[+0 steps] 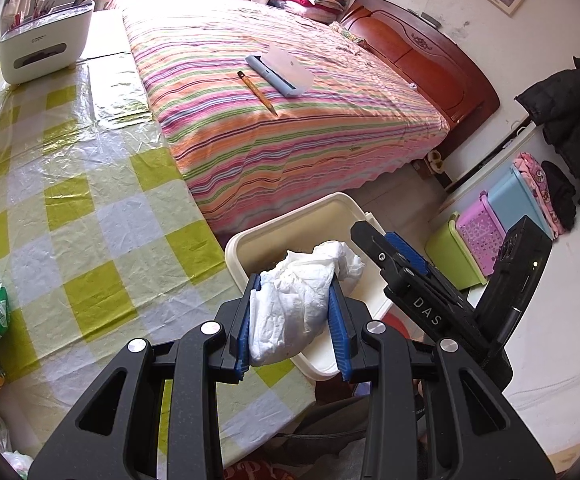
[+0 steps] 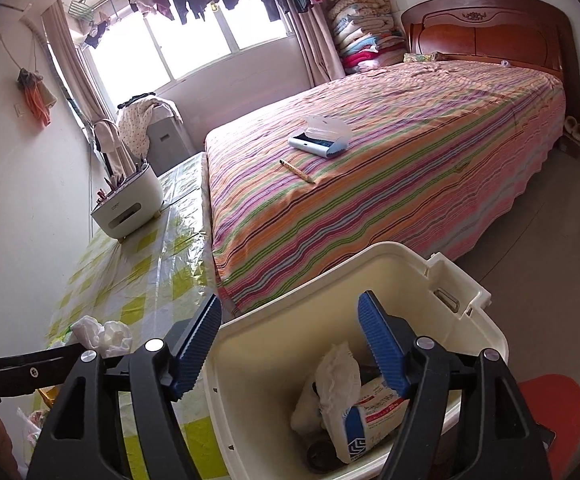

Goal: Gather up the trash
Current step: 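Carry the hat and bag to the cream bin and open the right tool to drop the hat, then open the left tool over the cream bin to drop the white plastic bag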

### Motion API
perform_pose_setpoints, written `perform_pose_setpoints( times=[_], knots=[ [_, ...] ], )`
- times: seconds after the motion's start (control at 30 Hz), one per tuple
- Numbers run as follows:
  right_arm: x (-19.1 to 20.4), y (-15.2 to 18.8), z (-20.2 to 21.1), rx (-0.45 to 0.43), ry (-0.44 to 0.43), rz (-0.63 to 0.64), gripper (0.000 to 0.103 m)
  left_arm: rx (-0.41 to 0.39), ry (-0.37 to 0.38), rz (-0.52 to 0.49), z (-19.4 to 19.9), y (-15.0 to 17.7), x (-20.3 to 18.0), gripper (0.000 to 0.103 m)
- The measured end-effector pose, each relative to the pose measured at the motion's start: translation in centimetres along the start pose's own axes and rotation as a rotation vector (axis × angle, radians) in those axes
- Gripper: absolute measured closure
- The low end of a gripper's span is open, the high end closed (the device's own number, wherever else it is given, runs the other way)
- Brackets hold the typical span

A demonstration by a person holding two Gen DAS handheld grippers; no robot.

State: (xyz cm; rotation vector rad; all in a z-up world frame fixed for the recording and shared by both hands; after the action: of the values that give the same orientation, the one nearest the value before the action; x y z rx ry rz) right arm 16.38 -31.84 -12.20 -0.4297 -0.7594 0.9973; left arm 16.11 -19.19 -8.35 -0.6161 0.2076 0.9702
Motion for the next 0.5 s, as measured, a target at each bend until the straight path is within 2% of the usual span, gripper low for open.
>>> perform_pose_setpoints(
  times=[0.17, 0.5],
  knots=[
    [-0.7, -0.2, 0.5, -0.019, 0.003, -0.032, 0.034, -0.002, 0.009, 0.002, -0.5, -0.3, -0.6, 0.072],
    [-3.1, -1.4, 2.9, -0.131, -0.002, -0.141, 0.034, 0.037, 0.056, 0.013, -3.2, -0.9, -2.4, 0.071]
  ],
)
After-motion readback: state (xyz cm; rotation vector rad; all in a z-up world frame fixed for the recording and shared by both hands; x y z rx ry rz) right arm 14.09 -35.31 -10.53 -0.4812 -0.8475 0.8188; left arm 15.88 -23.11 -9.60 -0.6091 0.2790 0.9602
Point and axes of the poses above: each gripper's, at about its wrist camera, not at the fingertips, and z roughly against the way its jaws point, x to its left, y to its underside, the point moved 9 cm from there along -z, roughly the way its jaws point, and after that the axes turned 9 degrees about x, right-handed, at the moved point
